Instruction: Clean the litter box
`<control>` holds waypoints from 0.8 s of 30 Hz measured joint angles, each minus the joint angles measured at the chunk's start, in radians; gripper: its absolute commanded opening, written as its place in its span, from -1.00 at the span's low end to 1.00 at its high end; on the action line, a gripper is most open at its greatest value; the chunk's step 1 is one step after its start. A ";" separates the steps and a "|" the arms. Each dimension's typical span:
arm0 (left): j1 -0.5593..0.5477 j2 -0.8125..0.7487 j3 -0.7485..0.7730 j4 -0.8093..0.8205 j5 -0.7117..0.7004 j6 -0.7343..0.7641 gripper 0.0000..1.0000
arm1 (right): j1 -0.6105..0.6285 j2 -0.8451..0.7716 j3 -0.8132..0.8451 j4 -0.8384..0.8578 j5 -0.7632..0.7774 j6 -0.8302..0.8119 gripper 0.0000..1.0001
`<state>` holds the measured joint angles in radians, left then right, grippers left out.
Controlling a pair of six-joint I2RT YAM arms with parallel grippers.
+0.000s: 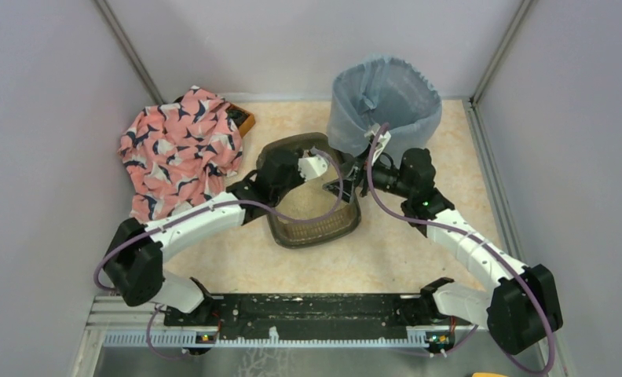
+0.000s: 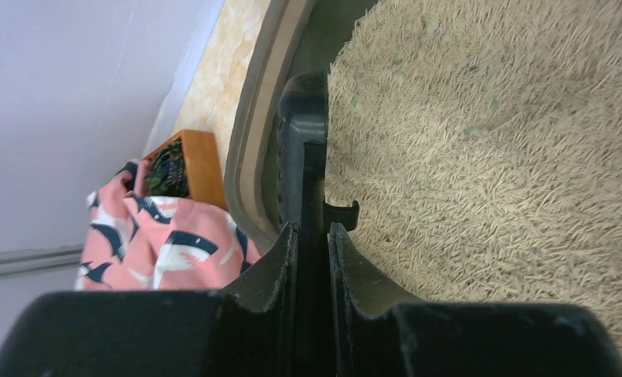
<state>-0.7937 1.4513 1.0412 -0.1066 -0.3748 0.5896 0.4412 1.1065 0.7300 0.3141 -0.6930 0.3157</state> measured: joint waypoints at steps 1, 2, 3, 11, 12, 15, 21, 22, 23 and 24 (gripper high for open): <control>-0.015 0.003 -0.020 0.018 -0.034 0.020 -1.00 | 0.000 0.000 -0.004 0.003 -0.002 0.001 0.75; -0.029 0.005 -0.040 0.035 -0.065 0.038 -1.00 | 0.000 0.000 -0.005 0.005 -0.003 0.002 0.75; -0.039 0.005 -0.068 0.064 -0.104 0.061 -1.00 | 0.000 0.000 -0.007 0.007 -0.004 0.003 0.75; -0.124 0.017 -0.179 0.224 -0.265 0.139 -1.00 | 0.000 0.000 -0.037 0.022 -0.013 0.011 0.73; -0.130 0.024 -0.180 0.242 -0.277 0.143 -1.00 | 0.000 0.000 -0.037 0.022 -0.013 0.012 0.73; -0.144 0.050 -0.184 0.301 -0.303 0.153 -1.00 | -0.001 0.000 -0.037 0.023 -0.014 0.015 0.73; -0.148 0.120 -0.187 0.386 -0.307 0.158 -1.00 | -0.008 0.000 -0.048 0.018 -0.003 0.014 0.73; -0.149 0.135 -0.187 0.395 -0.304 0.156 -1.00 | -0.009 0.000 -0.050 0.012 0.002 0.014 0.73; -0.150 0.152 -0.187 0.403 -0.303 0.155 -1.00 | -0.011 0.000 -0.055 0.004 0.008 0.014 0.73; -0.150 0.164 -0.186 0.407 -0.302 0.153 -1.00 | -0.012 0.000 -0.056 0.001 0.010 0.014 0.73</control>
<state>-0.9436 1.6154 0.8551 0.3000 -0.6769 0.7422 0.4290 1.1061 0.6739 0.3149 -0.6830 0.3294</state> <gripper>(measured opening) 0.207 0.866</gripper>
